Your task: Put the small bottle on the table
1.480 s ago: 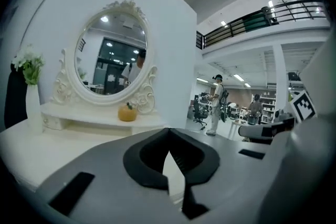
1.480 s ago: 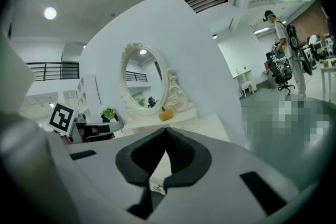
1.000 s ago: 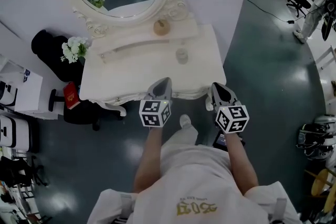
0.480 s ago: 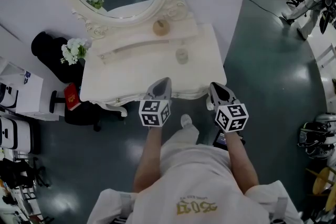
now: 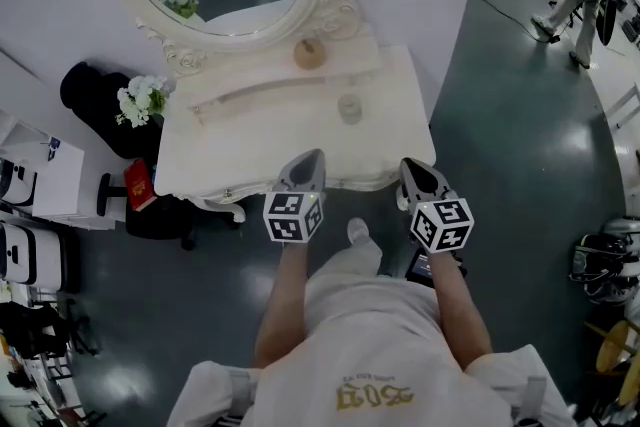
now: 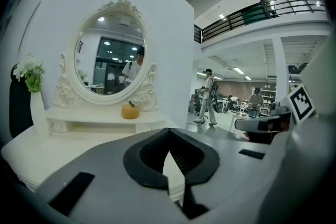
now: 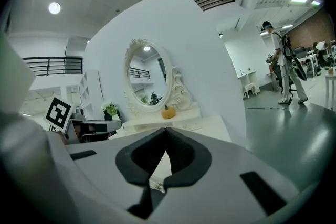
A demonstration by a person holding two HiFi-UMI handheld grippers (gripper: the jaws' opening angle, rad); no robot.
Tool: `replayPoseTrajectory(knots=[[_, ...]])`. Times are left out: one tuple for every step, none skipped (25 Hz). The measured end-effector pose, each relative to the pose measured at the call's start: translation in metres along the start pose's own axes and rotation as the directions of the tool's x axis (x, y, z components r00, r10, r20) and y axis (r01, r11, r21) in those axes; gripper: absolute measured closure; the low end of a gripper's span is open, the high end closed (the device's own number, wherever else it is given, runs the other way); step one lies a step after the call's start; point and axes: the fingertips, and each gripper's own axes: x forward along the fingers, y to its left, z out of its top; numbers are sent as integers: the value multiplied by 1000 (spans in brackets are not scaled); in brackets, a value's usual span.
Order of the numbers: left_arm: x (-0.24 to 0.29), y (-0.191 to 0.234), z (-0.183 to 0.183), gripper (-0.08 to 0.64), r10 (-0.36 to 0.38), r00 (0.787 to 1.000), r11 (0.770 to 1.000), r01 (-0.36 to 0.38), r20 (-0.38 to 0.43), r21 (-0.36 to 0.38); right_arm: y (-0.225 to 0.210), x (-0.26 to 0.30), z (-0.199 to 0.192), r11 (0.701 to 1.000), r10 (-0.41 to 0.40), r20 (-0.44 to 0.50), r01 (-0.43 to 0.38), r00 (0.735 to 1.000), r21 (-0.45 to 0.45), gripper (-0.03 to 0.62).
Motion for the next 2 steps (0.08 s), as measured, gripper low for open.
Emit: replayPoseTrajectory(knots=[[1, 2, 0, 545, 1, 1000, 1000, -1, 0, -2, -1, 1, 0, 1000, -2, 0, 2, 1000, 2, 580], [2, 4, 1, 545, 2, 1000, 1000, -2, 1, -3, -2, 3, 0, 1000, -3, 0, 3, 1000, 4, 580]])
